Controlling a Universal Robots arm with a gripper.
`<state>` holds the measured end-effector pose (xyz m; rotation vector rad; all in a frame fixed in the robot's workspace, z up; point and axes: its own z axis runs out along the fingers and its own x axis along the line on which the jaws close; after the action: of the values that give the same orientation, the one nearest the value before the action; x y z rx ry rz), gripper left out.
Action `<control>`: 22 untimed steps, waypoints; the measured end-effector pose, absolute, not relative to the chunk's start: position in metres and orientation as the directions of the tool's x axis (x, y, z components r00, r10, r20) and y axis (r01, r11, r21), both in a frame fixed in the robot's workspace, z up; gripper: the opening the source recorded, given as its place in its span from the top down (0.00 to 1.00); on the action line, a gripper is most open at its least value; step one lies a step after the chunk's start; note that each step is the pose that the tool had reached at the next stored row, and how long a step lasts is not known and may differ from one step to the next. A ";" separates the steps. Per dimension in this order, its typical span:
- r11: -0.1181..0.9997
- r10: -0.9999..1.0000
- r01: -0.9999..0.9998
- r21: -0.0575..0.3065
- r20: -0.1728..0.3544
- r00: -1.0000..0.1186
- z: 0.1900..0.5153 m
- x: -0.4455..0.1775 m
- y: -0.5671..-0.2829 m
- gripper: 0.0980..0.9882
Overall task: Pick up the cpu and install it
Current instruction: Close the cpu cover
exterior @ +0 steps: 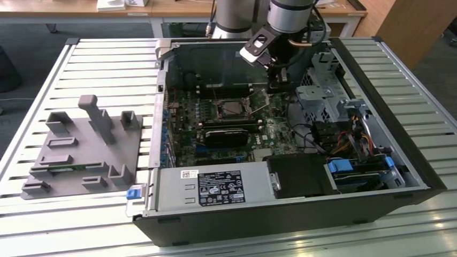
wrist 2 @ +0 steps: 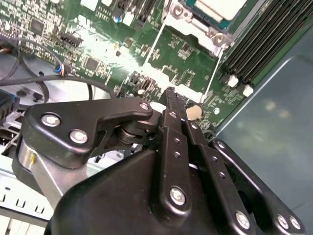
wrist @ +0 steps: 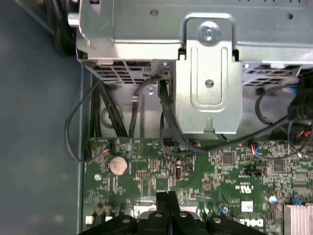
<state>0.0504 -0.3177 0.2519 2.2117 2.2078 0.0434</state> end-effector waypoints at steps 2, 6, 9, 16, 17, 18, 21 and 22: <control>-0.002 1.000 1.000 0.030 0.008 0.002 0.252 0.054 -0.317 0.99; -0.002 1.000 1.000 0.030 0.008 0.001 0.250 0.058 -0.316 0.99; -0.002 1.000 1.000 0.030 0.008 0.002 0.249 0.061 -0.316 0.99; -0.002 1.000 1.000 0.028 0.008 0.002 0.242 0.065 -0.314 0.99; -0.002 1.000 1.000 0.028 0.008 0.002 0.241 0.065 -0.314 0.99; -0.002 1.000 1.000 0.028 0.008 0.001 0.239 0.065 -0.314 0.99; -0.002 1.000 1.000 0.028 0.008 0.002 0.234 0.065 -0.314 0.99; -0.002 1.000 1.000 0.028 0.008 0.002 0.234 0.065 -0.314 0.99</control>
<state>0.0646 -0.3135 0.2342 2.2133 2.2094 0.0403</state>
